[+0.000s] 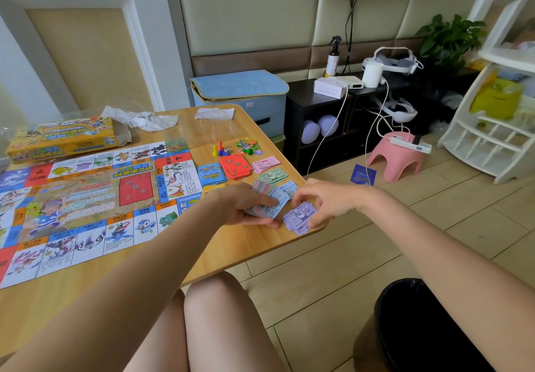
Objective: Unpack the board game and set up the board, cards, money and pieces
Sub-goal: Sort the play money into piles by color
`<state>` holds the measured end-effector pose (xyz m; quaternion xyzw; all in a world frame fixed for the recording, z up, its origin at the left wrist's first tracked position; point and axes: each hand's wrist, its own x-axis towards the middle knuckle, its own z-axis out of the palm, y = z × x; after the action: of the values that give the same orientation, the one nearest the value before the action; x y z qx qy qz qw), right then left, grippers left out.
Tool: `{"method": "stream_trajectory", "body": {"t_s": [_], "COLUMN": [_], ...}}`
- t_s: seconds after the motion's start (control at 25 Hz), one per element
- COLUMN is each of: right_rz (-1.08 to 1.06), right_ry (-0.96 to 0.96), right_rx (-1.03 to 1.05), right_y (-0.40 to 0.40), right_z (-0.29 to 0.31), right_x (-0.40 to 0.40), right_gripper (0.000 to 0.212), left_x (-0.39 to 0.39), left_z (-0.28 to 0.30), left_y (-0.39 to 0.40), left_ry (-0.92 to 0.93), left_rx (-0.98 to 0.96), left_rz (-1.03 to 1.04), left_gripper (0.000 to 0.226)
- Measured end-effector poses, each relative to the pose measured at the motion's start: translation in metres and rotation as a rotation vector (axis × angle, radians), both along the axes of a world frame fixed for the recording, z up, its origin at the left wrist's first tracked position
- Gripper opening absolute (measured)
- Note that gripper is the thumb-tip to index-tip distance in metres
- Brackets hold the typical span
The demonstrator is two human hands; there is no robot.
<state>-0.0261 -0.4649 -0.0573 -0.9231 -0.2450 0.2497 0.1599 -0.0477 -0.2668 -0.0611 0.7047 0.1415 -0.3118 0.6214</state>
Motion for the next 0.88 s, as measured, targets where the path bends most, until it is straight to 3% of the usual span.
{"method": "stream_trajectory", "body": {"t_s": [0.16,0.28,0.44,0.64,0.88], "right_rz": [-0.046,-0.006,0.022,0.025,0.048], "right_ry": [-0.011,-0.109,-0.079,-0.135,-0.099], "right_rx": [0.101,0.024,-0.059,-0.007,-0.050], "right_y": [0.005,0.007,0.005,0.007,0.006], "right_z": [-0.003,-0.002,-0.004,-0.009,-0.002], "right_x": [0.002,0.006,0.007,0.005,0.004], "right_gripper": [0.036,0.038,0.052,0.044,0.041], "left_x": [0.004,0.006,0.004,0.003,0.004], "left_z": [-0.001,0.000,-0.002,-0.004,0.000], "left_y": [0.000,0.002,0.003,-0.006,0.004], "left_ry": [-0.018,-0.034,-0.009,-0.015,-0.008], "left_rx": [-0.003,0.022,0.021,-0.041,0.002], "left_rz": [0.019,0.022,-0.007,-0.021,0.039], "left_gripper": [0.024,0.025,0.030,0.021,0.033]}}
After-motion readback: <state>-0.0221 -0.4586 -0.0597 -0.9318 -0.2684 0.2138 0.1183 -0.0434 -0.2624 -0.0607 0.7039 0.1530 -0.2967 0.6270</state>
